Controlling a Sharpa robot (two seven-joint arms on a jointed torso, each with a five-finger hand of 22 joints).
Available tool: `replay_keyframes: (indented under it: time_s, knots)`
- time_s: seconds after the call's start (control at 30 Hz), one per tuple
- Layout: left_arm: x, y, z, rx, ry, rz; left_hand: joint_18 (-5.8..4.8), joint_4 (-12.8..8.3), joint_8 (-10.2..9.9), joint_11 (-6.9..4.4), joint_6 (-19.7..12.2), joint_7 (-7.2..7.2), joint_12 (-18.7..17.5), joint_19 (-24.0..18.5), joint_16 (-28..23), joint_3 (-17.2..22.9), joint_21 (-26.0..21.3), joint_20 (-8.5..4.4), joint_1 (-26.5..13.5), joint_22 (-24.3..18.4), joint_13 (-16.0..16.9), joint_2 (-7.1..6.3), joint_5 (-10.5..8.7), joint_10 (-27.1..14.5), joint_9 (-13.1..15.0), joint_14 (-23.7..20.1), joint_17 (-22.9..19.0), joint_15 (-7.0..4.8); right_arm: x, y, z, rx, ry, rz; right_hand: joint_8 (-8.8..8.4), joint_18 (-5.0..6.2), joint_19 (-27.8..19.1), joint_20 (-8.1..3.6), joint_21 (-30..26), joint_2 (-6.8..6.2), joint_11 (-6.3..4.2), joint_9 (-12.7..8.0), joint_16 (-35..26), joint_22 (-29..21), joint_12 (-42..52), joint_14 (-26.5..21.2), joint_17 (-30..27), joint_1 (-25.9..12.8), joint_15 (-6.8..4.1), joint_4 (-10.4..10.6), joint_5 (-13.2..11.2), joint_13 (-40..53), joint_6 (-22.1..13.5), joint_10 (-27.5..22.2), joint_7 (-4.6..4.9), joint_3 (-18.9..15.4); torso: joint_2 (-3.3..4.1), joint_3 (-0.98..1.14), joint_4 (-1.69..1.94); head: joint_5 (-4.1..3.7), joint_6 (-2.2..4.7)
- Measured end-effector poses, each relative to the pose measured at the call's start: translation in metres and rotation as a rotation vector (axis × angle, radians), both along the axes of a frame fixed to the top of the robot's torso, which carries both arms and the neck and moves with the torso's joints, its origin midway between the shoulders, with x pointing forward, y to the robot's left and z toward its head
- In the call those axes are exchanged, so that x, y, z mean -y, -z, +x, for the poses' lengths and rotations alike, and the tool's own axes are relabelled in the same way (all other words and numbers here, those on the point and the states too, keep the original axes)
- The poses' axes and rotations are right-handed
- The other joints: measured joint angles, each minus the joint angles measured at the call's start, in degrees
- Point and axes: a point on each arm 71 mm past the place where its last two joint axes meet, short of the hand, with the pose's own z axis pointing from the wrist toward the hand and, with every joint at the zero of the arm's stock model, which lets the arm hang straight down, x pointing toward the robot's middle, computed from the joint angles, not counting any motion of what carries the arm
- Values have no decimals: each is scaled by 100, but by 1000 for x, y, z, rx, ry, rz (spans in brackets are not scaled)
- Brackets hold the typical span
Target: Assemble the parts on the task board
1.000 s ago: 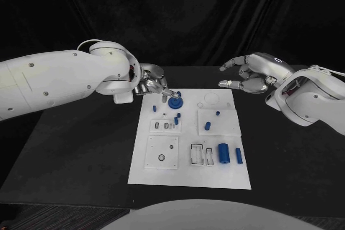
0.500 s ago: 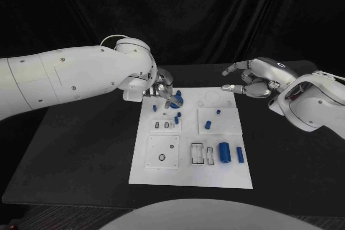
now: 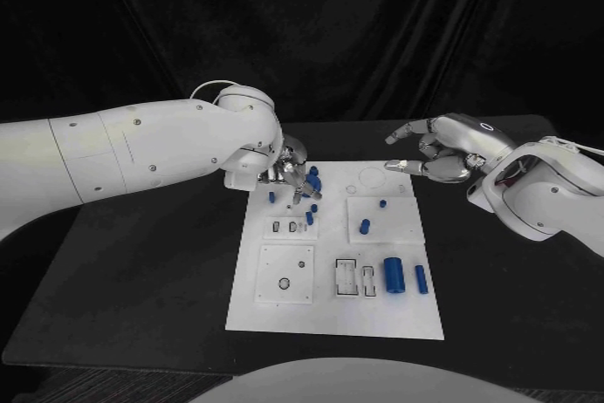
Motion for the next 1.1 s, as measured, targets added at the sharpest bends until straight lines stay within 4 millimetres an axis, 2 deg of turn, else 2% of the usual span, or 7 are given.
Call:
replay_keyframes:
  time_s: [0.13, 0.4, 0.7, 1.1]
  knots:
    - [1, 4, 0, -6, 0, 1, 0, -39, -43, 0, 22, -22, 0, 0, 0, 39, 0, 0, 0, 0, 0, 0, 0, 0, 0, 0, 0, 0, 0, 1, 0, 0, -1, 0, 0, 0, 0, 0, 0, 0, 11, -6, 0, 0, 0, 0, 0, 0, 0, 0, 0, 0, 0, 11, 0, 0, -4, -2, -4, 23, -1]
    - [3, 15, -1, -26, -1, -1, 0, -56, -111, 1, 71, -22, 0, 0, 0, 87, 0, 0, 0, 0, 1, 0, 0, 0, 0, 0, -1, 1, -1, 3, 0, -1, -7, 1, 0, 0, 0, 0, 0, 0, 21, -20, 0, 0, 0, 0, 0, 0, 0, 0, 24, -1, 0, 21, 0, 0, -12, 6, -3, 5, -88]
    - [1, 30, -3, -53, -9, -1, 1, -134, -198, 2, 144, -21, 0, 0, 0, 165, 0, 0, 0, -1, 2, 0, 31, -1, 9, 0, -1, 1, -1, 5, 0, -4, -10, 0, 0, -1, 0, 0, 0, 0, 21, -19, 0, 4, 0, 0, 0, 0, 0, 0, 46, -2, 0, 21, 0, 0, -13, 8, 1, 1, -109]
    - [-1, 36, -3, -64, -14, -4, 1, -174, -283, 3, 204, -40, 0, 0, 0, 236, 0, 1, 0, -1, 2, 0, 31, -1, 27, 0, -1, 1, 0, 6, 0, -5, -9, -1, 0, 0, 0, 0, -1, 0, 20, -24, 0, 4, 0, 0, 0, 0, 0, -16, 46, -2, 0, 21, 0, -16, -16, 10, 2, 7, -144]
